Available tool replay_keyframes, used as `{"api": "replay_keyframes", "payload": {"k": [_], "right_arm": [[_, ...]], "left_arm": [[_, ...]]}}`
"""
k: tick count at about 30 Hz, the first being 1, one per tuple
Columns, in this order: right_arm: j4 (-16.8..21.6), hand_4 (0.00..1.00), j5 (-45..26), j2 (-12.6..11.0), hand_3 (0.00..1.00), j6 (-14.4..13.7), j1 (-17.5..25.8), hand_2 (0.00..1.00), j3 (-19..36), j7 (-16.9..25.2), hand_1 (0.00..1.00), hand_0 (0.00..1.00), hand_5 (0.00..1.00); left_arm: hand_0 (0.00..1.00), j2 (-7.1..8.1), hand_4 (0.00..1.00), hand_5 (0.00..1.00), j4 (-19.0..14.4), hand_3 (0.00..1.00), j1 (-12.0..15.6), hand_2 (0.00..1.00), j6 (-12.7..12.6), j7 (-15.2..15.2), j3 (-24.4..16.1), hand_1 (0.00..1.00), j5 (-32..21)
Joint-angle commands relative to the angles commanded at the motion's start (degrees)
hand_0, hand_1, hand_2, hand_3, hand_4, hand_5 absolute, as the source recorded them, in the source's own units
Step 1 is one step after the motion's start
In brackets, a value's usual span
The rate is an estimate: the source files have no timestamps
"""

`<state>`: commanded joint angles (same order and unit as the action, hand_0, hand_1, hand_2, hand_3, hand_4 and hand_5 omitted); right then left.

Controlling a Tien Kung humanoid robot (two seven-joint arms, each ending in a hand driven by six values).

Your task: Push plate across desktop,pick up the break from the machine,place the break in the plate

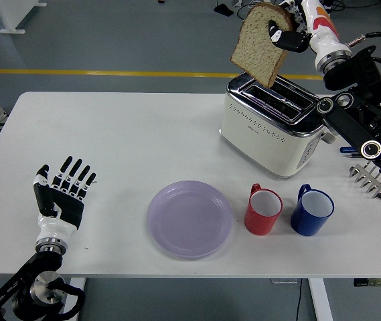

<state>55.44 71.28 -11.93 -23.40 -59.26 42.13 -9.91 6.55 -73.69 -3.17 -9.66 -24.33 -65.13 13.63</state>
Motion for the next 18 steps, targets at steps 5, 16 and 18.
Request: {"api": "replay_keyframes", "payload": {"k": [5, 16, 18], "right_arm": [[7.3, 0.416, -11.9, -1.4, 0.433, 2.9, 3.7, 0.318, -2.0, -1.0, 0.195, 0.100, 0.002], [13.0, 0.420, -21.9, -2.5, 0.426, 3.8, 12.0, 0.319, -10.1, 0.3, 0.192, 0.098, 0.002], [13.3, 0.413, -22.2, -2.5, 0.421, 3.7, 12.8, 0.319, -11.0, 0.3, 0.192, 0.097, 0.002]], "left_arm": [[0.763, -0.06, 0.502, 0.998, -0.1, 0.775, 0.2, 0.806, 0.0, 0.0, -0.2, 0.775, 0.1], [0.772, -0.23, 0.505, 0.998, -0.3, 0.807, 1.3, 0.826, 0.0, 0.0, -2.7, 0.819, 0.4], [0.775, -0.23, 0.505, 0.998, -0.4, 0.841, 1.4, 0.851, 0.0, 0.0, -2.8, 0.863, 0.5]]}}
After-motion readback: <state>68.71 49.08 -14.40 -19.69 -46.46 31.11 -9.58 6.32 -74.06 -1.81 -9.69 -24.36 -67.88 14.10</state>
